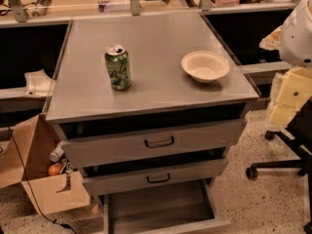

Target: Close bottom drawer

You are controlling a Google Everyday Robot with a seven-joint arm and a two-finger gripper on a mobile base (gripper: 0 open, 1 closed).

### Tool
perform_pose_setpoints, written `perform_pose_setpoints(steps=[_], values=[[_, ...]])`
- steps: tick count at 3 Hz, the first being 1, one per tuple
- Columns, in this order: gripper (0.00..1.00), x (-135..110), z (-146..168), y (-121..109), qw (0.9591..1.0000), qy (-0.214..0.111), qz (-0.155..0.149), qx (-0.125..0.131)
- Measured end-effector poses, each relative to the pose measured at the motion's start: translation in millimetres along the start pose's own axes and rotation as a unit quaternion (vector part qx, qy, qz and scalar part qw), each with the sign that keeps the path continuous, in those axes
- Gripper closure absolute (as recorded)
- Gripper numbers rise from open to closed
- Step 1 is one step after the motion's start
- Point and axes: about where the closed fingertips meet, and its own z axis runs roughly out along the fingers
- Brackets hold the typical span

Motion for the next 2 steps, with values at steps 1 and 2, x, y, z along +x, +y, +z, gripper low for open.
perform_pose_setpoints(steps=[1,2], values=[[0.0,0.0,0.1,0.1,1.0,0.0,0.0,0.0],[0.0,2.4,7.6,8.1,0.9999,-0.008,0.004,-0.007]])
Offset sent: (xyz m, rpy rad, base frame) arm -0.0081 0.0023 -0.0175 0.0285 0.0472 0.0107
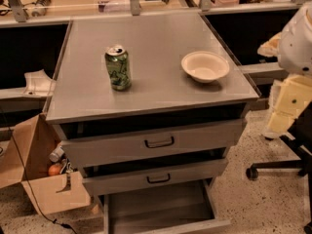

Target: Close bottom drawer

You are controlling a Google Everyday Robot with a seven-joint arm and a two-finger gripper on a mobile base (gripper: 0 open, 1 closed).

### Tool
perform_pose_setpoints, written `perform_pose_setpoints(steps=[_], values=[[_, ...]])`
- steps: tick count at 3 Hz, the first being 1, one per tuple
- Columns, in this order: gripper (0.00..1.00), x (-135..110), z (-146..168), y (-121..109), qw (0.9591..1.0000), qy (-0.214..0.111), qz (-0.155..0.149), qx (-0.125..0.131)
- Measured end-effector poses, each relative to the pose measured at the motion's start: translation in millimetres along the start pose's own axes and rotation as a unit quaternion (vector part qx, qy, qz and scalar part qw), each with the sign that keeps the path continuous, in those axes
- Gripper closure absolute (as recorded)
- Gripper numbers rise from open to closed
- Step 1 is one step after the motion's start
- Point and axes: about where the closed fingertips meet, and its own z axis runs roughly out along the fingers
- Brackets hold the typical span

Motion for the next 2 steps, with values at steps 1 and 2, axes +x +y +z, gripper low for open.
perform_pose_setpoints(steps=[1,2], values=[[0.0,6.3,9.7,5.8,0.9999,-0.004,0.009,-0.001],[0.19,6.5,9.9,5.9,0.9999,-0.004,0.009,-0.001]])
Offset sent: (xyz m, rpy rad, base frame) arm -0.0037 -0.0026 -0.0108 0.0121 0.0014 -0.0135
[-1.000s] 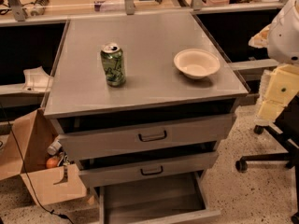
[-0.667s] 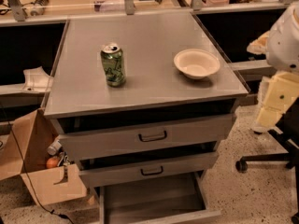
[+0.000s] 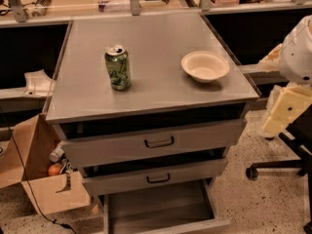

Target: Close bottom drawer

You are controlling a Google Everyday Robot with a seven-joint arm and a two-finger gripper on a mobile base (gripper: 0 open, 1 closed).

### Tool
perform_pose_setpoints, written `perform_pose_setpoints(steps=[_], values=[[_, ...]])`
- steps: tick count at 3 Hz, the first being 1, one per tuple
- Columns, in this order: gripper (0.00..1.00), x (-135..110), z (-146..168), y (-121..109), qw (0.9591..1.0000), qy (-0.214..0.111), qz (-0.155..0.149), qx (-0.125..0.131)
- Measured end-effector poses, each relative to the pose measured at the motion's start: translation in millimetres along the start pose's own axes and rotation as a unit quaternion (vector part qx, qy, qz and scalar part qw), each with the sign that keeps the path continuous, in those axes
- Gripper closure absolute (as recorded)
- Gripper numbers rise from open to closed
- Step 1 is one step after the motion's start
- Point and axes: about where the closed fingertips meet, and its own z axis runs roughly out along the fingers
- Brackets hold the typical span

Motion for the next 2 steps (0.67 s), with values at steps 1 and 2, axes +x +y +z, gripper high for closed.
perform_pose_setpoints(steps=[1,2], values=[[0.43,0.0,0.0,0.0,1.0,0.0,0.0,0.0],[0.66,-0.1,-0.2,-0.1,1.0,0.0,0.0,0.0]])
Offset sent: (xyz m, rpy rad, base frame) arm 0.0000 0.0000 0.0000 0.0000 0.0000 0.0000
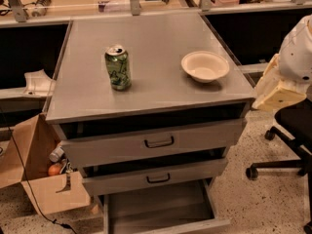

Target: Close bottom drawer

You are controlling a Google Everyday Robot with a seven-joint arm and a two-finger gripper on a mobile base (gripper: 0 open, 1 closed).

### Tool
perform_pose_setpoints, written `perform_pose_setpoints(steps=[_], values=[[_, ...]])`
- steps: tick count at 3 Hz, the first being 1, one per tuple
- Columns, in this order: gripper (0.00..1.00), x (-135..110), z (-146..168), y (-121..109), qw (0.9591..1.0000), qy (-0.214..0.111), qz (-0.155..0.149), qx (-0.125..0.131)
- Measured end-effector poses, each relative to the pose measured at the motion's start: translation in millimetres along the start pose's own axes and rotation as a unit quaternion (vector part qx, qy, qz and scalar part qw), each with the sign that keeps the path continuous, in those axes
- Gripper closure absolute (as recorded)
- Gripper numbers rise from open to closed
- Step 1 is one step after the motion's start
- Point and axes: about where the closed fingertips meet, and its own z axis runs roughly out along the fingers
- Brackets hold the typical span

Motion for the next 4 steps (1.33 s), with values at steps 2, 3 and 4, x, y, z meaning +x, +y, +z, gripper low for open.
perform_pose_setpoints(steps=[2,3,4], values=[[1.0,-14,-35,-18,0.9976,-0.02,0.023,0.062],[1.0,-17,54,6,0.9971,-0.04,0.056,0.033],[1.0,-17,54,6,0.9971,-0.04,0.056,0.033]])
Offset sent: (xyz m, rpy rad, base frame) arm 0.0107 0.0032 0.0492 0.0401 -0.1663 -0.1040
